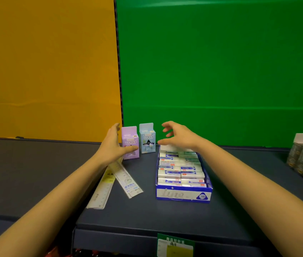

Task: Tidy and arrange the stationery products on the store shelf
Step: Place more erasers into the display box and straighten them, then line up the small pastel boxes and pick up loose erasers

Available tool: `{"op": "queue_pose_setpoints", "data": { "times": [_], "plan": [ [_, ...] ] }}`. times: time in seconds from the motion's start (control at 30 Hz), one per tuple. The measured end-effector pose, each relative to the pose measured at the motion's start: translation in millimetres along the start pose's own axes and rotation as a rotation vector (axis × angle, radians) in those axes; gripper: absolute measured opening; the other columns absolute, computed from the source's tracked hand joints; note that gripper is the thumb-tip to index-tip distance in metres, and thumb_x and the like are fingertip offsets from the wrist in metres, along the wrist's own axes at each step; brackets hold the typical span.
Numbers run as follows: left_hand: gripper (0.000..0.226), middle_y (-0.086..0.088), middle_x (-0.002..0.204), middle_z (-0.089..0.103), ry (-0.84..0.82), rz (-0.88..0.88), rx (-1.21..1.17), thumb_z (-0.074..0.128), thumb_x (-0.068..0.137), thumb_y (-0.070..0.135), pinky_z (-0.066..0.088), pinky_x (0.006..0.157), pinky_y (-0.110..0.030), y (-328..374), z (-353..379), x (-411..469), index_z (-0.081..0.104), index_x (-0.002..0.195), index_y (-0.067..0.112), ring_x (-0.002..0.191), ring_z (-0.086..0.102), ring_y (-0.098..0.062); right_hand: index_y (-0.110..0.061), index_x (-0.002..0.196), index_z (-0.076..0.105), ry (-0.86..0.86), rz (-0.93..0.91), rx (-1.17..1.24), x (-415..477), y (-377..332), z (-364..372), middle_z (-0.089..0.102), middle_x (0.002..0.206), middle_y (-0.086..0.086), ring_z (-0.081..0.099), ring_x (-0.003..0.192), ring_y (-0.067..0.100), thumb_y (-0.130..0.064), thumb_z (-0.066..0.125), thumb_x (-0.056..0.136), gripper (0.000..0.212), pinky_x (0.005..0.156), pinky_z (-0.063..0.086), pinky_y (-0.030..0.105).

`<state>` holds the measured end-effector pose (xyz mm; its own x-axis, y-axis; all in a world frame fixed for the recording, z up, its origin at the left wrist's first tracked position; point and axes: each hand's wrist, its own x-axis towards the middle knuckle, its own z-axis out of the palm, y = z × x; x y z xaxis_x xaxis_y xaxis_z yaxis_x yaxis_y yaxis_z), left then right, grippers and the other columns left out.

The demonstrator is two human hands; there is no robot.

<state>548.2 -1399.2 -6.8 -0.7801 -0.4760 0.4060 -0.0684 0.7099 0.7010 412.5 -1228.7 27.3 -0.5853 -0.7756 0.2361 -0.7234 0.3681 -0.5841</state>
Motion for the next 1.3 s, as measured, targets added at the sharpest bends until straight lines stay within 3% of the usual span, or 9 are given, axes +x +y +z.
{"op": "queue_pose_setpoints", "data": {
  "times": [0.17, 0.3, 0.43, 0.53, 0.67, 0.8, 0.97, 1.07, 1.3],
  "plan": [
    [0.106, -0.011, 0.144, 0.037, -0.049, -0.189, -0.218, 0.078, 0.068, 0.008, 0.041, 0.1, -0.037, -4.4, 4.6, 13.7, 0.006, 0.145, 0.01, 0.121, 0.048, -0.023, -0.004, 0.143, 0.022, -0.03, 0.119, 0.076, 42.9, 1.1, 19.3, 0.033, 0.147, 0.012, 0.037, 0.133, 0.026, -0.022, 0.073, 0.078, 0.085, 0.108, 0.035, 0.034],
    [0.079, -0.006, 0.12, 0.053, -0.073, -0.236, -0.278, 0.076, 0.069, 0.003, 0.044, 0.084, -0.027, -9.6, 6.3, 19.2, 0.031, 0.133, 0.009, 0.099, 0.053, -0.016, -0.006, 0.145, 0.017, -0.123, 0.164, 0.156, 61.2, 3.7, 26.4, 0.032, 0.149, 0.013, 0.038, 0.133, 0.028, -0.011, 0.073, 0.077, 0.087, 0.111, 0.034, 0.04],
    [0.037, 0.007, 0.086, 0.059, -0.097, -0.22, -0.228, 0.076, 0.071, 0.005, 0.045, 0.065, -0.016, -20.3, 9.6, 22.2, 0.049, 0.089, 0.024, 0.089, 0.059, -0.015, -0.005, 0.136, 0.03, -0.133, 0.14, 0.14, 68.9, 5.4, 31.8, 0.046, 0.139, 0.014, 0.049, 0.123, 0.029, -0.008, 0.072, 0.078, 0.072, 0.104, 0.04, 0.037],
    [0.038, 0.003, 0.088, 0.063, -0.071, -0.186, -0.24, 0.074, 0.072, 0.005, 0.051, 0.074, -0.022, -22.8, 11.9, 23.8, 0.054, 0.103, 0.014, 0.086, 0.061, -0.015, -0.004, 0.126, 0.044, -0.077, 0.083, 0.07, 69.6, 1.5, 34.5, 0.056, 0.129, 0.013, 0.055, 0.113, 0.027, -0.011, 0.073, 0.077, 0.057, 0.093, 0.044, 0.03],
    [0.049, -0.01, 0.108, 0.065, 0.011, -0.109, -0.272, 0.074, 0.071, 0.005, 0.052, 0.083, -0.034, -15.4, -1.2, 29.1, 0.054, 0.116, 0.006, 0.098, 0.063, -0.023, -0.004, 0.123, 0.049, 0.067, -0.011, 0.141, 67.1, -8.4, 27.8, 0.059, 0.125, 0.015, 0.059, 0.101, 0.024, -0.011, 0.072, 0.078, 0.052, 0.091, 0.046, 0.033],
    [0.043, -0.007, 0.102, 0.062, 0.109, -0.012, -0.309, 0.073, 0.072, 0.006, 0.051, 0.071, -0.023, 10.7, -27.0, 30.2, 0.056, 0.112, 0.006, 0.083, 0.06, -0.013, -0.005, 0.121, 0.052, 0.258, -0.074, 0.25, 47.9, -16.7, 5.3, 0.063, 0.118, 0.013, 0.055, 0.09, 0.016, -0.017, 0.072, 0.078, 0.049, 0.083, 0.045, 0.029],
    [0.022, -0.002, 0.089, 0.066, 0.062, 0.071, -0.367, 0.073, 0.073, 0.015, 0.051, 0.051, -0.01, 56.3, -40.4, 15.8, 0.063, 0.094, 0.016, 0.076, 0.064, -0.01, -0.009, 0.123, 0.052, 0.33, -0.063, 0.417, -6.7, -20.8, -36.0, 0.052, 0.091, -0.009, 0.054, 0.098, 0.016, -0.023, 0.066, 0.083, 0.045, 0.086, 0.052, 0.03],
    [0.019, 0.006, 0.077, 0.072, -0.005, 0.113, -0.424, 0.074, 0.071, 0.015, 0.053, 0.053, -0.013, 87.4, -34.8, 1.9, 0.065, 0.088, 0.02, 0.064, 0.067, 0.0, -0.006, 0.124, 0.053, 0.331, -0.063, 0.488, -44.4, -14.2, -59.6, 0.052, 0.094, -0.002, 0.056, 0.093, 0.012, -0.021, 0.063, 0.086, 0.042, 0.069, 0.055, 0.012],
    [0.023, 0.01, 0.069, 0.074, -0.118, 0.157, -0.519, 0.074, 0.07, 0.014, 0.057, 0.061, -0.018, 154.9, 18.5, -31.5, 0.059, 0.086, 0.02, 0.064, 0.069, -0.003, -0.007, 0.121, 0.054, 0.336, -0.004, 0.547, -139.0, 22.7, -111.1, 0.058, 0.11, 0.01, 0.062, 0.085, 0.007, -0.019, 0.061, 0.087, 0.037, 0.072, 0.056, 0.012]
  ]
}}
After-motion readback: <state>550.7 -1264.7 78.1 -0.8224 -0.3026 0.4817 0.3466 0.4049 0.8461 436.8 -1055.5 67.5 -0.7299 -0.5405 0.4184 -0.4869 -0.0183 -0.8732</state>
